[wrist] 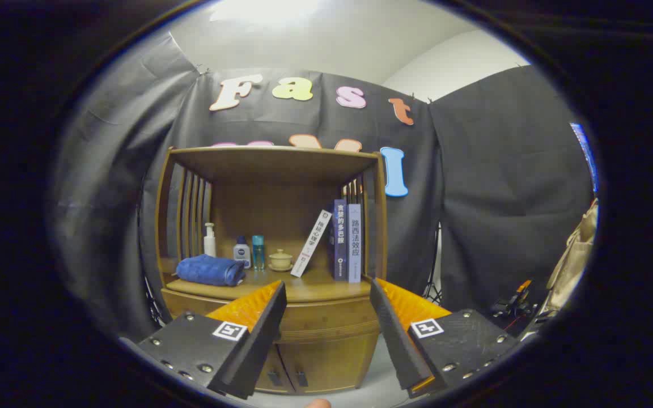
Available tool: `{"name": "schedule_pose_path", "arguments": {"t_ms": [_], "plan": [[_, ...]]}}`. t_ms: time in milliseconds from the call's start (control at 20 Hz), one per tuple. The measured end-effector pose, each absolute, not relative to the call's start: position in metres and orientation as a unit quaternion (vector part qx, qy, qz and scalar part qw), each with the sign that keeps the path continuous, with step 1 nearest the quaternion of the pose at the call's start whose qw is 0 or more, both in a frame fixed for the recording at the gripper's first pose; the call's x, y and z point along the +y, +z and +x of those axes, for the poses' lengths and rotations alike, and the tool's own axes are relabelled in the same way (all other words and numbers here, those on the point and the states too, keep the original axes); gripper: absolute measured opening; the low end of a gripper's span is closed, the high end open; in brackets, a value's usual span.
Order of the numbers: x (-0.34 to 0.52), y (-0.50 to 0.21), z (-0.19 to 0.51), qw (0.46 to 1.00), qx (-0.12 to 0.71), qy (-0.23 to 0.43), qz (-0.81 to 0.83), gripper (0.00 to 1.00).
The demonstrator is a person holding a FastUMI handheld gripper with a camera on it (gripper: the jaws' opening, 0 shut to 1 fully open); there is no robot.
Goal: Pull open the drawer, take out the items inside it, and place them on the countertop above the cabinet.
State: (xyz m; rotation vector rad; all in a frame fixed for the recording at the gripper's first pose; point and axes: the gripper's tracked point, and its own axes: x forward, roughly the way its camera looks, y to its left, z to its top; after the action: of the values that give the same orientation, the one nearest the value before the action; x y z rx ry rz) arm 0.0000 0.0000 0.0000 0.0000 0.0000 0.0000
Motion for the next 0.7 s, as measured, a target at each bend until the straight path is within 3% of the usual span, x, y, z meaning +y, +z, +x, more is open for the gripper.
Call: {"name": "schedule_pose_path", "arguments": {"t_ms": [700], "plan": [[0.019,-0.014,0.013,1.000,0.012,0.015,0.001,0.90]]}}
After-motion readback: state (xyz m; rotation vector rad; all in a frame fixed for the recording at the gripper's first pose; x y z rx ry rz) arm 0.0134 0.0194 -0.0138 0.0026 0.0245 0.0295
